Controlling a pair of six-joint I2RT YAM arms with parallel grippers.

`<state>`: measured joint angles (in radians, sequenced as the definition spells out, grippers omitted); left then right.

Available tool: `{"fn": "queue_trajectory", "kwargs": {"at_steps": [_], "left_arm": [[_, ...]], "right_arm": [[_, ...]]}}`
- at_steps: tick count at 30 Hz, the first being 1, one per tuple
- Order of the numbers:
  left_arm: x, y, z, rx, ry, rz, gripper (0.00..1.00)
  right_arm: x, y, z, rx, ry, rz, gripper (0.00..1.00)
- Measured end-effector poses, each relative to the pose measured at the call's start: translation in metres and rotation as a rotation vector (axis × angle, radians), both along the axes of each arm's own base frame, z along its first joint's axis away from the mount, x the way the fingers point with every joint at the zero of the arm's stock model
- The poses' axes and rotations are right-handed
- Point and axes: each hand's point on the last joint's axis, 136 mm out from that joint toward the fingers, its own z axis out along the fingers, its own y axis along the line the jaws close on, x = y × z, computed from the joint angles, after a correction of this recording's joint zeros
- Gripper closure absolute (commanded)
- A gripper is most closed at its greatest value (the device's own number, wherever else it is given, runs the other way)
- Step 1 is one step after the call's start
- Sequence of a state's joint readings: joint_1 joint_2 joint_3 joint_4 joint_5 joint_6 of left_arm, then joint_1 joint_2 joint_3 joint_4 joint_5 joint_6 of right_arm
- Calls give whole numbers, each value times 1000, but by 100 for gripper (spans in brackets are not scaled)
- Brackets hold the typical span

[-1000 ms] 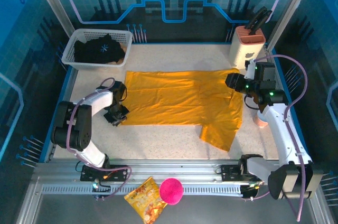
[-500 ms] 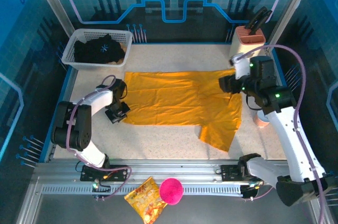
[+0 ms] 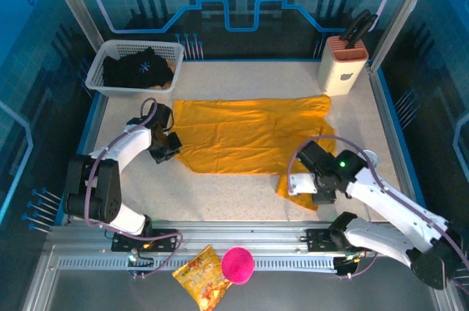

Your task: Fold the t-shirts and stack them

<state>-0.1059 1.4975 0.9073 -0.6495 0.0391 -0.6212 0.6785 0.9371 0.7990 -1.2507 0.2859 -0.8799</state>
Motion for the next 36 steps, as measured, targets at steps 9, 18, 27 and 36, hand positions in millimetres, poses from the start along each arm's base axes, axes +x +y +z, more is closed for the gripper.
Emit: {"fn": "queue_trajectory", "kwargs": {"at_steps": [9,18,27,36], "left_arm": [[5,-5,15,-31,-58,-11,100],[5,-6,17,-31,-69,-30,100],[10,-10,19,-53,-91,-35,100],[13,-12,22,-64,-108,-45,100]], "right_arm": [[-46,0,-67,-113,228,255,49],[-49,1,-84,-111,229,286,52],[-37,1,-87,-70,191,213,54],[-30,1,-92,-78,188,181,59]]}}
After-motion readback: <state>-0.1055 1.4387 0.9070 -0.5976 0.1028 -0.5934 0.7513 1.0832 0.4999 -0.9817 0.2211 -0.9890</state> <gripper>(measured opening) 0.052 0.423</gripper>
